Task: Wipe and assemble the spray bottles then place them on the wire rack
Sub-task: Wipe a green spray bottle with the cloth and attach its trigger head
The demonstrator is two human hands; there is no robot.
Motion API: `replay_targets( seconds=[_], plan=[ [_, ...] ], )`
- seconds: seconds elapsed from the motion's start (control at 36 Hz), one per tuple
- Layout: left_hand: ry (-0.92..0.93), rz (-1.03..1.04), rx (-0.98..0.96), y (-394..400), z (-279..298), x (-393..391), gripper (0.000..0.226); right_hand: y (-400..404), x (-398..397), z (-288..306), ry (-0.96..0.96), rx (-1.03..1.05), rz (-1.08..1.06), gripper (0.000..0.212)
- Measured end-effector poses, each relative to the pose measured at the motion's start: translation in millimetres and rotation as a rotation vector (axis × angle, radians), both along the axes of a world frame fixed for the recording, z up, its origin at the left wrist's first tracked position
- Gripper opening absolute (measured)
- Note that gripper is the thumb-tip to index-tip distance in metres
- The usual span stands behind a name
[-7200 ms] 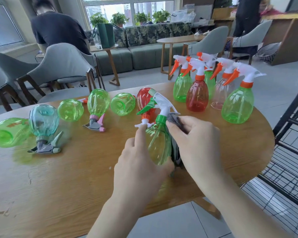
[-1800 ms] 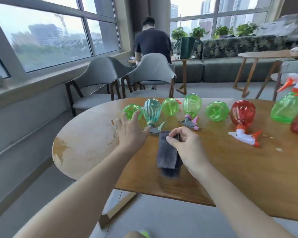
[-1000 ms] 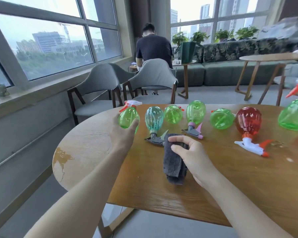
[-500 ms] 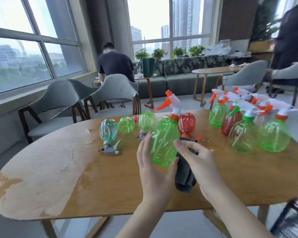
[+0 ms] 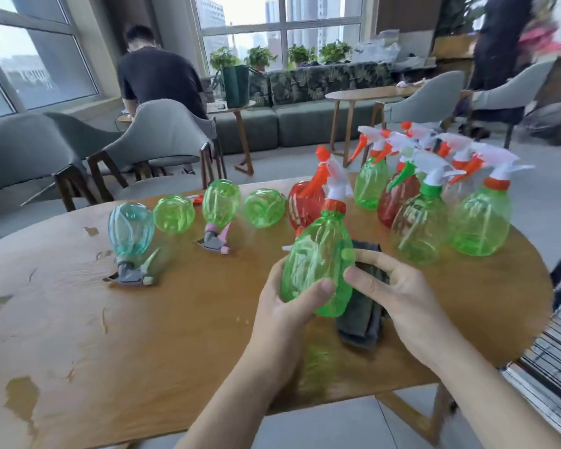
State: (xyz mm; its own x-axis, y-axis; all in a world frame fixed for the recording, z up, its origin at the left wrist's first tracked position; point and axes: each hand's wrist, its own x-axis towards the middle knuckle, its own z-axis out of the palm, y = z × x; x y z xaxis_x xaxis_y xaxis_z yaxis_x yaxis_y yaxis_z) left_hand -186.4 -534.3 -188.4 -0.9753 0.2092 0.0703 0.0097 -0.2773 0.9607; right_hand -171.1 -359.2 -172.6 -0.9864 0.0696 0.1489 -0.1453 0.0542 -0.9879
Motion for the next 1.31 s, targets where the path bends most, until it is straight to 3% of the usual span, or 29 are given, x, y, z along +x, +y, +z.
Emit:
replay_targets(
  seconds=[0.17, 0.25, 0.36, 0.5, 0.67, 0.92, 1.03, 1.22, 1.31],
  plan=[
    [-0.101, 0.072, 0.023, -3.4, -3.6, -8.8, 0.102, 8.8, -9.7, 2.3, 0.133, 0.046, -0.106, 0.021],
    [-0.060, 0.076, -0.054, -8.1, -7.3, -10.2, 0.097, 12.9, -13.2, 8.2, 0.283, 0.238, -0.242, 0.039],
    [-0.014, 0.039, -0.112, -9.5, -10.7, -7.0, 0.089, 6.0, -15.7, 8.1, 0.416, 0.341, -0.274, 0.062],
    [0.031, 0.000, -0.146, -10.2, -7.9, -4.7, 0.090, -4.0, -19.0, 6.7, 0.630, 0.673, -0.393, 0.034],
    [0.019, -0.010, -0.062, -9.0, -6.8, -1.7, 0.091, -10.4, -19.4, 8.9, 0.556, 0.681, -0.272, 0.034],
    [-0.126, -0.019, 0.275, -10.4, 6.6, 4.0, 0.047, -19.2, -15.9, 11.9, 0.499, 0.585, -0.160, 0.034],
    [-0.154, -0.124, 0.360, -17.2, 8.8, 1.5, 0.054, -22.7, -14.6, 12.3, 0.470, 0.578, -0.141, 0.029],
    [-0.116, -0.240, 0.339, -21.6, 6.9, -4.6, 0.084, -22.3, -17.9, 15.4, 0.440, 0.582, -0.158, 0.028],
    [-0.092, -0.216, 0.276, -20.7, 9.4, -4.4, 0.086, -22.4, -17.6, 17.2, 0.445, 0.591, -0.169, 0.029]
  ],
)
